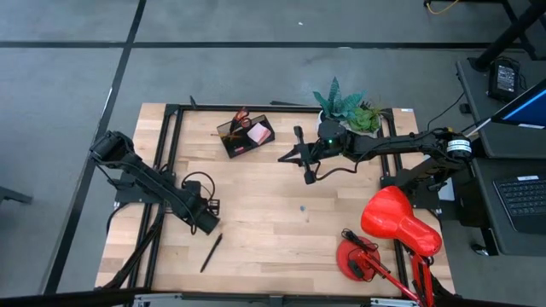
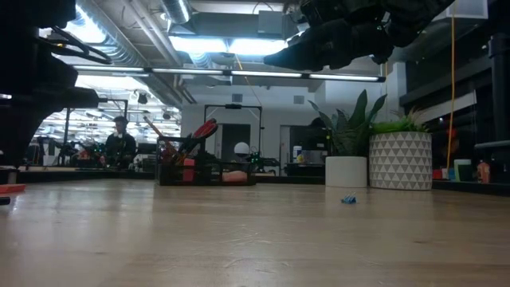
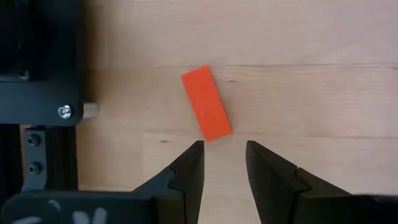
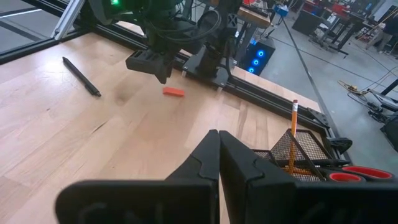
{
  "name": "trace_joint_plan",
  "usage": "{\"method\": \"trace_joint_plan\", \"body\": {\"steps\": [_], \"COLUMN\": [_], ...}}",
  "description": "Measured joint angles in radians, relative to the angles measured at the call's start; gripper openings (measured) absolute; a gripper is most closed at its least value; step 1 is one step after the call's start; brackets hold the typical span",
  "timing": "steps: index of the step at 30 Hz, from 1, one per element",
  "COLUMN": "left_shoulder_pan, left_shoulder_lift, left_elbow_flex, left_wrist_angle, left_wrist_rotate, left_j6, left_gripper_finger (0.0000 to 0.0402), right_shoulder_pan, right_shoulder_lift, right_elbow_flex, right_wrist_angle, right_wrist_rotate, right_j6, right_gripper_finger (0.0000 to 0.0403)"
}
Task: Pick and place office supplies into organizer
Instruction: Put the orange eraser into the desk organizer
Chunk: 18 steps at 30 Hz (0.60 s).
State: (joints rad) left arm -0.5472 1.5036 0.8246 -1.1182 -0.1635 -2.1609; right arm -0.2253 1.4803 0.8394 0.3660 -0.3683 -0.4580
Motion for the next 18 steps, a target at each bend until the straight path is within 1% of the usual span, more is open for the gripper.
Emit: {"method": "trace_joint_plan", "body": {"steps": [5,13,16,18], "left_shoulder_pan": [0.0,0.0,0.0,0.0], "left_shoulder_lift": [0.0,0.0,0.0,0.0], "left_elbow_flex": [0.0,0.0,0.0,0.0], "left_wrist_angle": [-0.008,-0.008,-0.008,-0.008], "left_wrist_rotate": [-0.026,-0.033,-0.037,-0.037], "left_j6": [0.014,0.036,0.028,0.025], "left_gripper_finger": [0.0112,0.0112,0.0119,0.0131], "right_shoulder_pan": [0.0,0.0,0.0,0.0], "right_shoulder_lift": [0.0,0.0,0.0,0.0], "right_elbow_flex": [0.0,0.0,0.0,0.0], "right_wrist_angle": [0.0,0.0,0.0,0.0], "right_wrist_rotate": [0.0,0.0,0.0,0.0], "right_j6": [0.0,0.0,0.0,0.0], "right_gripper_finger": [0.001,0.001,0.001,0.001]}}
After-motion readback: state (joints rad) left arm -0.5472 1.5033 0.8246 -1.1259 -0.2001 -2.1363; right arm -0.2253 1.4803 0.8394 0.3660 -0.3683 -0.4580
